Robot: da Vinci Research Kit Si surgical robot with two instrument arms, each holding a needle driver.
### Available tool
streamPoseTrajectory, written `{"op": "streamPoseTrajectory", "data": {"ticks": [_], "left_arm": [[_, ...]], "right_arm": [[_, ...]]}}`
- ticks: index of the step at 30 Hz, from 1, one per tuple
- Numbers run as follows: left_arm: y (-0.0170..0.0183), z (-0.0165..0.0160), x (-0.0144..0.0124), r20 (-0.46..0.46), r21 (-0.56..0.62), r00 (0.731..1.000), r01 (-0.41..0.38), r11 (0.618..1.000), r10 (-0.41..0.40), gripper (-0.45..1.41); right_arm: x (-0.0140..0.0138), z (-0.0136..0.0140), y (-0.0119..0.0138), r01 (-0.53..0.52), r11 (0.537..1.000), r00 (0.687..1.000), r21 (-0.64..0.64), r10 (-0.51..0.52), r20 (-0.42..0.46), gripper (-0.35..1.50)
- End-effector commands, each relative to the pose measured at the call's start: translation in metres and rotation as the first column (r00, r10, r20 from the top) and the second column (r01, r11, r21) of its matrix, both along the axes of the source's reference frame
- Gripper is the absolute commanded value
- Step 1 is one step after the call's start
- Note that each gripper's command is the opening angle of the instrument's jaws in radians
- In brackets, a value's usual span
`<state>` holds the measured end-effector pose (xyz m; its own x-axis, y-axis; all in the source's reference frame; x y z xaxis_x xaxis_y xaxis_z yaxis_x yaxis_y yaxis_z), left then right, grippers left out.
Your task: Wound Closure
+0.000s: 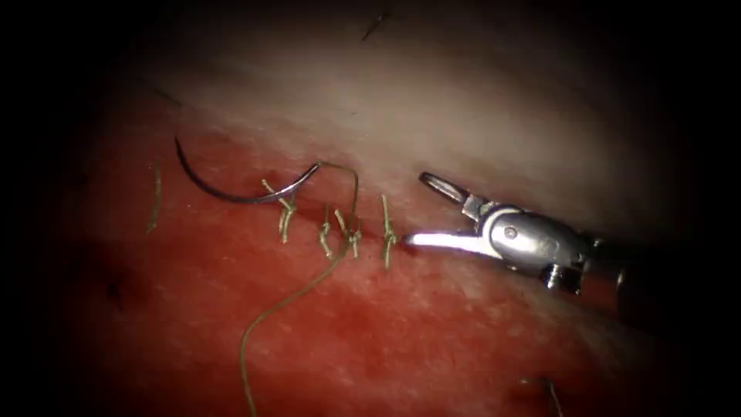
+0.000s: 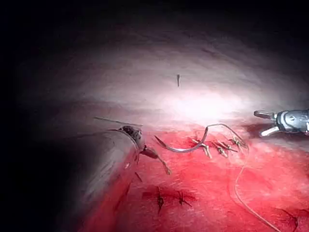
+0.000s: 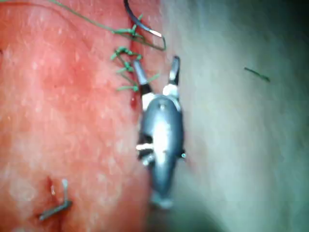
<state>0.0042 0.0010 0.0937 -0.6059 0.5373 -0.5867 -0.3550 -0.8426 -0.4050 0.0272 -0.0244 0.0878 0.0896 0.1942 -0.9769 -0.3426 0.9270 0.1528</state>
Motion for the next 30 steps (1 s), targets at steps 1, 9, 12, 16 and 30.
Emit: {"op": "streamPoseTrajectory", "data": {"ticks": [1, 9, 12, 16, 30], "left_arm": [[-0.0001, 0.0004, -0.0013, 0.026, -0.005, 1.0, 0.009, 1.0, -0.008, 0.44], [-0.0024, -0.0015, -0.0119, 0.255, -0.102, 0.967, 0.042, 0.994, -0.014, 0.49], [-0.0026, -0.0016, -0.0131, 0.263, -0.134, 0.965, 0.043, 0.99, -0.006, 0.49], [-0.0032, -0.0012, -0.0147, 0.31, -0.215, 0.95, 0.043, 0.976, 0.026, 0.46], [-0.0046, -0.0003, -0.0159, 0.373, -0.238, 0.92, -0.03, 0.971, 0.12, 0.44]], "right_arm": [[0.0006, 0.0005, 0.0002, 0.001, 1.0, 1.0, -0.001, -0.001, -0.003, 1.35], [-0.0014, -0.0005, 0.0004, 0.061, 0.996, 0.991, 0.064, -0.068, 0.116, 1.31], [-0.0021, -0.0011, 0.0006, 0.062, 0.996, 0.99, 0.071, -0.07, 0.119, 1.31], [-0.0041, -0.003, 0.0004, 0.101, 0.99, 0.98, 0.101, -0.116, 0.159, 1.26], [-0.0084, -0.0061, 0.0014, 0.109, 0.987, 0.975, 0.12, -0.13, 0.179, 1.25]]}}
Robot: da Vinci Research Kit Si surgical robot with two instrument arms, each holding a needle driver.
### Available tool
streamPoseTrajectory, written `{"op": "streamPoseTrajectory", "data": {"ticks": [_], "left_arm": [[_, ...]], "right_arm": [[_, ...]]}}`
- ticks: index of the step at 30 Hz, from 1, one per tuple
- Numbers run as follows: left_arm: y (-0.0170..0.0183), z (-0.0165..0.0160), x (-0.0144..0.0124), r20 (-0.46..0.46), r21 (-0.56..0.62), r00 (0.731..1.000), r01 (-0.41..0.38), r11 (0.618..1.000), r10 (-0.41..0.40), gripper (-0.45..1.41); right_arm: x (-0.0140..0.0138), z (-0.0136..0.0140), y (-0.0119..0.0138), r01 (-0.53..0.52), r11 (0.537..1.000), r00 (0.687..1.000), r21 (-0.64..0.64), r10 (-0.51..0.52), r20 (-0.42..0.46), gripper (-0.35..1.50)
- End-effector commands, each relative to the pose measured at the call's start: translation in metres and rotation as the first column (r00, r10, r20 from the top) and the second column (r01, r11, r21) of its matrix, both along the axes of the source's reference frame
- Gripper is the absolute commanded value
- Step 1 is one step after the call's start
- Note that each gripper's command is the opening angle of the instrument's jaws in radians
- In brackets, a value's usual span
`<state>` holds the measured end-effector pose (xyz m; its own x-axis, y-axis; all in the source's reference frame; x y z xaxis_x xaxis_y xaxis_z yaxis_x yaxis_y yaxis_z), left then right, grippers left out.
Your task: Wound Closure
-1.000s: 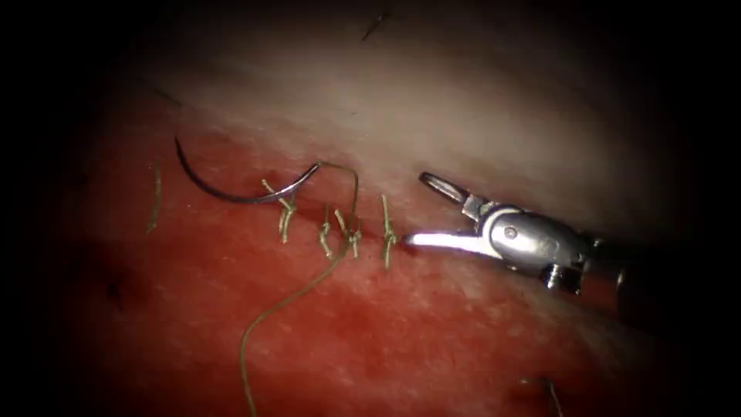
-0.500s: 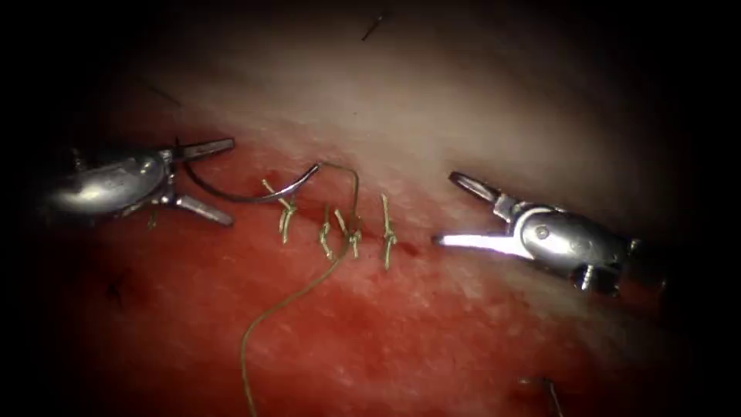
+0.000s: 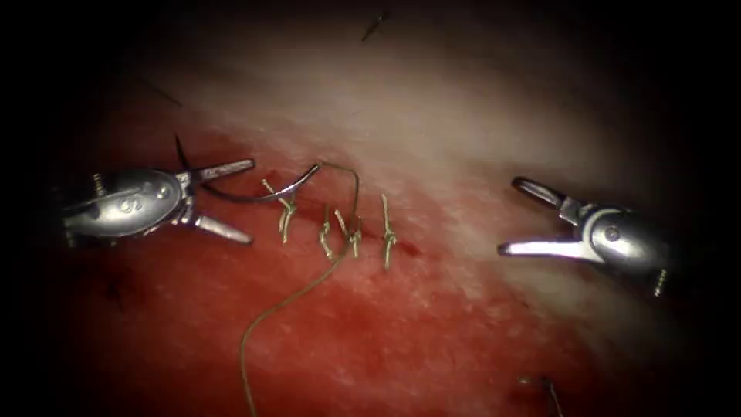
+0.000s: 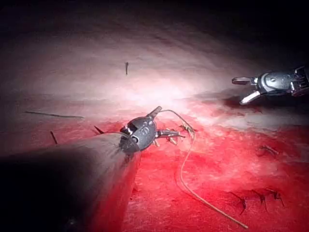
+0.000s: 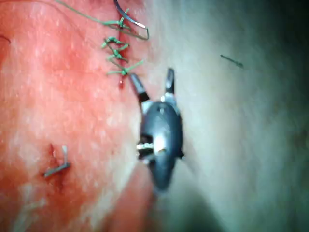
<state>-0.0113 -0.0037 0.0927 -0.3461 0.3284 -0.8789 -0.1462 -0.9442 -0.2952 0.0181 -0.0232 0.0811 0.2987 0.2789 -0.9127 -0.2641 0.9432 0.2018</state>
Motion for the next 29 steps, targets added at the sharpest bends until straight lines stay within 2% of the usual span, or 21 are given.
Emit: {"op": "streamPoseTrajectory", "data": {"ticks": [1, 9, 29], "left_arm": [[0.0001, 0.0007, -0.0005, 0.003, 0.0, 1.0, -0.003, 1.0, 0.003, 0.44], [0.0001, 0.0009, 0.0008, 0.002, -0.007, 1.0, -0.014, 1.0, 0.014, 0.44], [0.0001, 0.001, 0.001, 0.001, -0.013, 1.0, -0.017, 1.0, 0.017, 0.44]], "right_arm": [[0.0007, 0.0006, 0.0002, 0.001, 1.0, 1.0, -0.003, -0.001, -0.003, 1.25], [0.001, 0.0001, 0.0, 0.001, 1.0, 1.0, -0.006, -0.001, -0.001, 1.26], [0.0016, -0.0005, 0.0, -0.001, 1.0, 1.0, -0.008, 0.001, 0.002, 1.26]]}}
